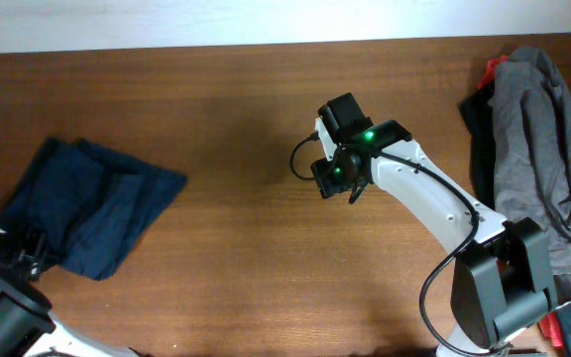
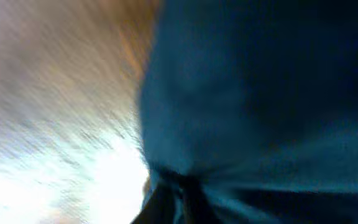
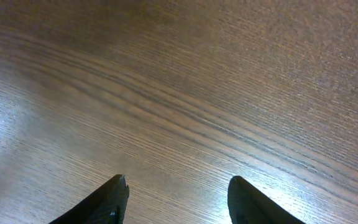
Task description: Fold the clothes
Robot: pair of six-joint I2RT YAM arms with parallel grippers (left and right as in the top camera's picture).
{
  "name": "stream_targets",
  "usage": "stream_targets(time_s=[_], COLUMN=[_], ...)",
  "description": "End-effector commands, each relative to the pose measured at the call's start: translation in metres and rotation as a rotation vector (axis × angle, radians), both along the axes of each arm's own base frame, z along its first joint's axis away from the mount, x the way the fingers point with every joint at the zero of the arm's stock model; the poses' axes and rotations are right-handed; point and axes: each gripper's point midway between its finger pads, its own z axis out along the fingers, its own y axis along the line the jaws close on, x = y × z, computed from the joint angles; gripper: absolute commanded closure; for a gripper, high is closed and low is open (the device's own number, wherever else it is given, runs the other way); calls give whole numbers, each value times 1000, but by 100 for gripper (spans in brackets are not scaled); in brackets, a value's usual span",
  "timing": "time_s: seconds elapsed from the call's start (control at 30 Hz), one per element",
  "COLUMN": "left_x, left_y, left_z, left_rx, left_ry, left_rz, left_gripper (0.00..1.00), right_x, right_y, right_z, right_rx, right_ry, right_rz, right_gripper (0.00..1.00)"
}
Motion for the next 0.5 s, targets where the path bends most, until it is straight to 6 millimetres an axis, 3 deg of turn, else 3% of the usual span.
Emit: stream_targets(time_s=[0.0,0.03,0.13,0.27,0.37,0.47], left_x=[-2,2,9,27,39,39], left_y=[-43,-53,-72,-91,-104,-97], left_z=[-20,-22,-27,-22,-13,-10], left_rx=[-84,-98,-117,-185,-265,-220], left_ry=[33,24,21,-50,-128,-125], left_rz=[-81,-100,-121,-133,-118,-128], left_gripper=[95,94,78,68,67,68], right_x=[0,0,0,0,1,1], right_y=[3,3,2,3,3,3], right_z=[13,13,13,13,13,14], right_rx=[19,19,18,19,20,21], right_ry=[-31,-30,-30,-31,-34,-35], right_rz=[-2,-2,-2,-2,-2,-2], right_gripper=[43,43,43,43,43,43])
